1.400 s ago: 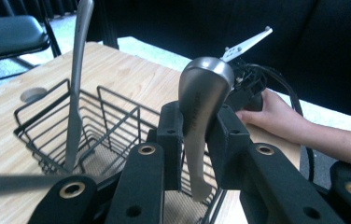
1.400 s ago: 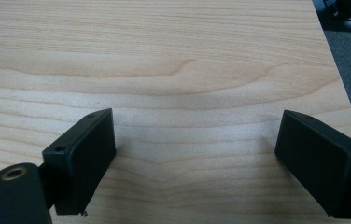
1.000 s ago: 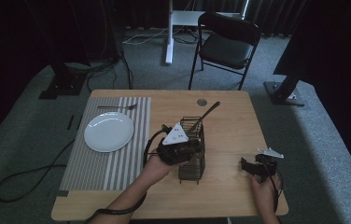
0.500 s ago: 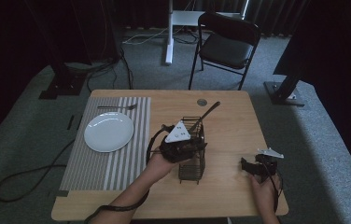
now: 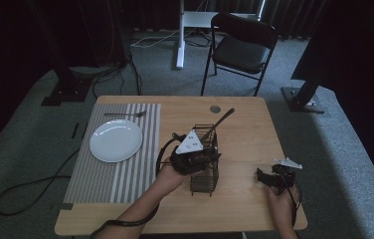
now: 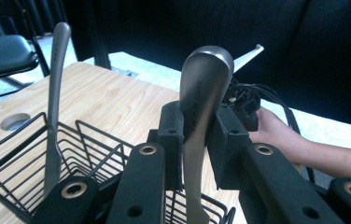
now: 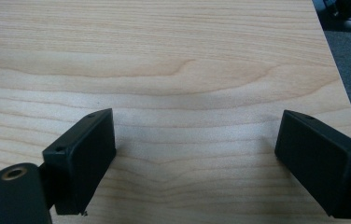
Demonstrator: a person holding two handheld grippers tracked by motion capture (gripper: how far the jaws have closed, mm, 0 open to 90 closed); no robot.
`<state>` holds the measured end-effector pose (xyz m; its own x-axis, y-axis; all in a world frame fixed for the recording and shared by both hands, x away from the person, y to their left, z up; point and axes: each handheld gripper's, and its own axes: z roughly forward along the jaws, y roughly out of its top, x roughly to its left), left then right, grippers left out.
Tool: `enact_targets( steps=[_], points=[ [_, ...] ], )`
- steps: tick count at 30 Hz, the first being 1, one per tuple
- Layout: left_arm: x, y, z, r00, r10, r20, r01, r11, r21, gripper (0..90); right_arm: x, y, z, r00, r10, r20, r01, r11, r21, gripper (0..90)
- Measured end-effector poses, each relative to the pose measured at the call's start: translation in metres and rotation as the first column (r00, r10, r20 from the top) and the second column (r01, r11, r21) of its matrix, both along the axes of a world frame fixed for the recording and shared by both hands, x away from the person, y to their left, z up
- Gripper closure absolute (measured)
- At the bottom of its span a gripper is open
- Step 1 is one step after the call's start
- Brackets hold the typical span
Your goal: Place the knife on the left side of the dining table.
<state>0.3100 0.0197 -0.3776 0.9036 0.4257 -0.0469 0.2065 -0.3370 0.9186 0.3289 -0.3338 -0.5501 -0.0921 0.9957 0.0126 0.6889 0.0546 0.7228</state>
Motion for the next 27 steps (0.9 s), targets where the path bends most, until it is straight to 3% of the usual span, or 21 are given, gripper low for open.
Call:
enact_targets(
  steps=[6, 9, 13, 21, 27],
  points=[
    [0.0, -0.002, 0.001, 1.0, 0.0, 0.003, 0.0, 1.0, 0.004, 77.1, 0.0, 0.0, 0.0, 1.0, 0.0, 0.0, 0.0, 1.0, 0.0, 11.7],
    [0.001, 0.003, 0.005, 0.9998, -0.016, -0.012, 0.015, 0.9988, -0.047, 77.8, 0.0, 0.0, 0.0, 1.0, 0.0, 0.0, 0.0, 1.0, 0.0, 11.8],
    [0.001, 0.008, 0.017, 0.9999, -0.006, 0.008, 0.007, 0.9973, -0.074, 78.1, 0.0, 0.0, 0.0, 1.0, 0.0, 0.0, 0.0, 1.0, 0.0, 11.7],
    [0.004, 0.011, 0.028, 0.9997, -0.001, 0.024, 0.002, 0.9982, -0.059, 78.6, 0.0, 0.0, 0.0, 1.0, 0.0, 0.0, 0.0, 1.0, 0.0, 11.7],
    [0.005, 0.016, 0.038, 0.9995, 0.011, 0.029, -0.008, 0.9972, -0.074, 78.7, 0.0, 0.0, 0.0, 1.0, 0.0, 0.0, 0.0, 1.0, 0.0, 11.7]
  ],
)
